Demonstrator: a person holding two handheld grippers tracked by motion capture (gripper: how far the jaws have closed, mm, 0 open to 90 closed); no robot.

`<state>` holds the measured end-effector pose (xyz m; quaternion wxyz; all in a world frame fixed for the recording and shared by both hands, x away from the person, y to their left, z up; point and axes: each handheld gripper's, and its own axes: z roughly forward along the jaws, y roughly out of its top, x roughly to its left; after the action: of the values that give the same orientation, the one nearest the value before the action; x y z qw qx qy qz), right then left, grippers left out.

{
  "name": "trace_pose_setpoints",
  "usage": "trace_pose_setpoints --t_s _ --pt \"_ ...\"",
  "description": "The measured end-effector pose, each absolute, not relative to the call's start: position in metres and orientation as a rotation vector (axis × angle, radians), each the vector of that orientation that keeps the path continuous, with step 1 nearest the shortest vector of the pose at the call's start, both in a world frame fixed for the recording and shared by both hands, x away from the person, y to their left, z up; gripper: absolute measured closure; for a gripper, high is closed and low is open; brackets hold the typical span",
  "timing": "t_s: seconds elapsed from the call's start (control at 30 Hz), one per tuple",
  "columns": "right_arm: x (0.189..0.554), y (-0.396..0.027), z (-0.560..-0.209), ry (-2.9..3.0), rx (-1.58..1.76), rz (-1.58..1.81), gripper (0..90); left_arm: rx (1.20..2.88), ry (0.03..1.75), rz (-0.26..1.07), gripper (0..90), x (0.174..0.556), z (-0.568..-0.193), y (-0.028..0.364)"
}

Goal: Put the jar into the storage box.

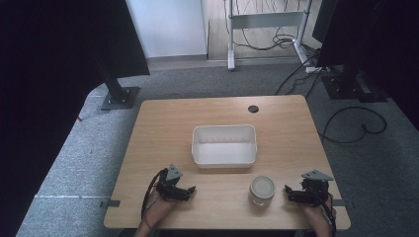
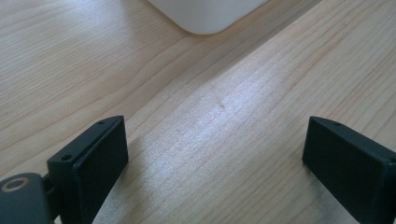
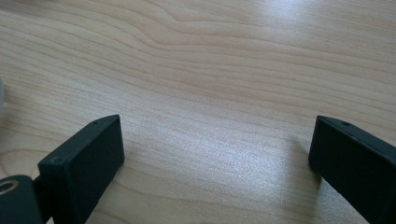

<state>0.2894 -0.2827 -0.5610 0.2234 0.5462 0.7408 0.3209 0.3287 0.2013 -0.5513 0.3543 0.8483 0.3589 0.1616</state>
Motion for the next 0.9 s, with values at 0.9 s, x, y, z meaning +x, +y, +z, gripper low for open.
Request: trace_pose_setpoints --t_s 0.9 --pt "0.289 -0.283 -0.561 2.045 1.508 0.886 3.0 2.163 0.8 0.41 5.1 0.316 -0.533 0.186"
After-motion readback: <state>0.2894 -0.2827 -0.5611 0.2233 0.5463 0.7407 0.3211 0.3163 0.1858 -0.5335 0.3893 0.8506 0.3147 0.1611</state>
